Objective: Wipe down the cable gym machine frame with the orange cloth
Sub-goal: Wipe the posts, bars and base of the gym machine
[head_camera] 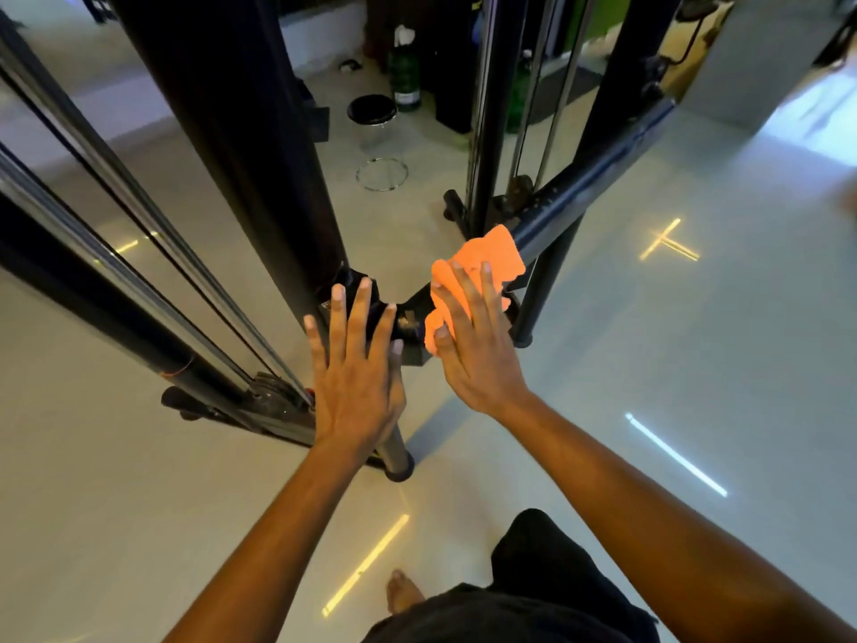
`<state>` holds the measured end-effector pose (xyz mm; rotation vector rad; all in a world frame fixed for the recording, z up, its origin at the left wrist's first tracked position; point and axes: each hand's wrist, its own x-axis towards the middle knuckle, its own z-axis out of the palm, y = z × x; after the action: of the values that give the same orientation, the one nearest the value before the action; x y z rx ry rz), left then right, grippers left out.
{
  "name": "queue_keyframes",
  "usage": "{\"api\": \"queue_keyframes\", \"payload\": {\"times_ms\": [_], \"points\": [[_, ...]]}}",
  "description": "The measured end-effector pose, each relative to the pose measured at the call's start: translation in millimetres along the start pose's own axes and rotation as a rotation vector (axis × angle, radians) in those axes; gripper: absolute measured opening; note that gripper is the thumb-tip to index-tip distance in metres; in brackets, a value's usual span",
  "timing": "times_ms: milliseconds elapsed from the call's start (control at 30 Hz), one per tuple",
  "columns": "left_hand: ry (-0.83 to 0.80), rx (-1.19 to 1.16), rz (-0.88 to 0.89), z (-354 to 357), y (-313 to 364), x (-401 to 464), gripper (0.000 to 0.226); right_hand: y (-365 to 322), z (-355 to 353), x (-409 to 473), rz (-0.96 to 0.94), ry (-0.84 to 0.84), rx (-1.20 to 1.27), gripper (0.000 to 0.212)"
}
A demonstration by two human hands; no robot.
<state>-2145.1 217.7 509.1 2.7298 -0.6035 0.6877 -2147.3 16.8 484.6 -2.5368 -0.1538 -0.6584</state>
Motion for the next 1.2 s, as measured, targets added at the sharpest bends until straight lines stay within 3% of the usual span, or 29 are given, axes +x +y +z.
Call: {"api": "queue_keyframes", "payload": {"times_ms": [267, 467, 633, 767, 900, 1033, 1200], "points": [[0.003, 0.049, 0.018, 5, 22, 3, 0.053, 80, -21, 36, -0.26, -0.083, -0.264, 0.06], [0.009, -0.215, -0.176, 14, 56, 10, 0.051, 54, -15, 28, -0.29, -0.102, -0.049, 0.058], [0.08, -0.407, -0.316, 20, 68, 20, 0.042, 85, -28, 51, -0.385, -0.126, -0.075, 0.06], [0.112, -0.407, -0.374, 24, 76, 23, 0.04, 92, -32, 80, -0.297, -0.094, -0.052, 0.046], [0.149, -0.391, -0.458, 30, 88, 27, 0.04, 91, -20, 71, -0.441, -0.017, 0.035, 0.04], [0.171, -0.364, -0.522, 33, 97, 31, 0.039, 130, -30, 79, -0.608, -0.047, 0.0, 0.046], [0.179, -0.346, -0.568, 36, 105, 32, 0.039, 132, -33, 84, -0.425, -0.022, -0.005, 0.046]]}}
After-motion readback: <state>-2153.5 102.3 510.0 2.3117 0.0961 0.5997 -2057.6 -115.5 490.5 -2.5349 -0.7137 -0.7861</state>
